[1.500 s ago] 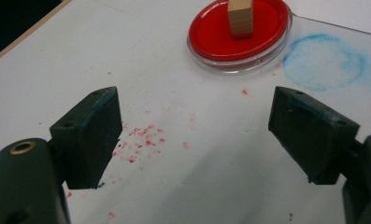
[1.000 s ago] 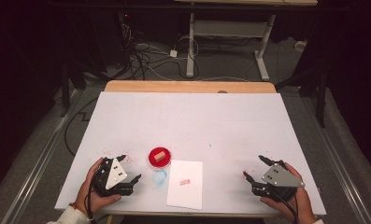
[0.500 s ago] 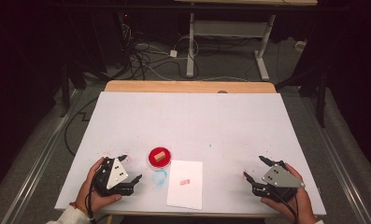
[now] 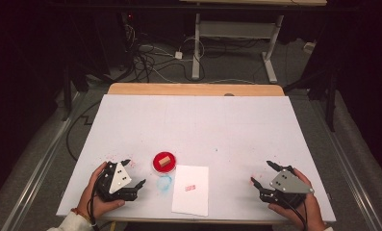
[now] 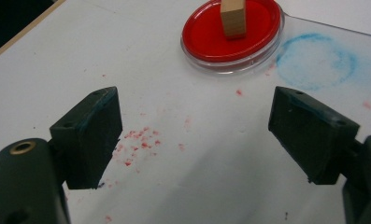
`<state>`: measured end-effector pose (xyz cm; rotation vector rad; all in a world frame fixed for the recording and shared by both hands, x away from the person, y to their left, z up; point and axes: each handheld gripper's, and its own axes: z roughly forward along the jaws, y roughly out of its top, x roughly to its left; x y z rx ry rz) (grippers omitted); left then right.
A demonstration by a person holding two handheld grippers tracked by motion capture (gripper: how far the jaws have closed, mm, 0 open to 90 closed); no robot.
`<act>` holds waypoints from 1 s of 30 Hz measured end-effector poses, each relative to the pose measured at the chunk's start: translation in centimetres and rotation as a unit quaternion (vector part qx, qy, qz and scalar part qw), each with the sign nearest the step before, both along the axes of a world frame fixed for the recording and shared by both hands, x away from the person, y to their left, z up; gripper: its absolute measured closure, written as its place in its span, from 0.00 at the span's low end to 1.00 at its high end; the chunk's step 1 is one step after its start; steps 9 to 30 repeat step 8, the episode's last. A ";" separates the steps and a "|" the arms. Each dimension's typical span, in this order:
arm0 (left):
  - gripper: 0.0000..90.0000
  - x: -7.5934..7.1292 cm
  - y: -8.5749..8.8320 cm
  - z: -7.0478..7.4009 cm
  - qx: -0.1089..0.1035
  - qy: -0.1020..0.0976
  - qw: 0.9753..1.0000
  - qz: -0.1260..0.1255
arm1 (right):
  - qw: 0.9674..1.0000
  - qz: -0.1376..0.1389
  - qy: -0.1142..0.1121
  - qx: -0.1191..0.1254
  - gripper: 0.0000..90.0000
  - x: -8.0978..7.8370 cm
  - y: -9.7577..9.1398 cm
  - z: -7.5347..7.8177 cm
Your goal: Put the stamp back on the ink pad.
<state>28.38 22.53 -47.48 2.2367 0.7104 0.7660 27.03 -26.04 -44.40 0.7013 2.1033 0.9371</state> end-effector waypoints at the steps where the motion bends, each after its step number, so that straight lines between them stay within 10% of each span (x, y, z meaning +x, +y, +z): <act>1: 0.19 0.1 0.2 0.1 -0.007 0.001 1.000 0.005 | 1.000 0.000 0.000 0.000 0.32 0.0 0.0 0.0; 30: 0.19 0.6 1.5 0.5 -0.031 0.010 0.999 0.031 | 1.000 -0.003 0.000 0.008 0.32 0.1 -0.3 0.0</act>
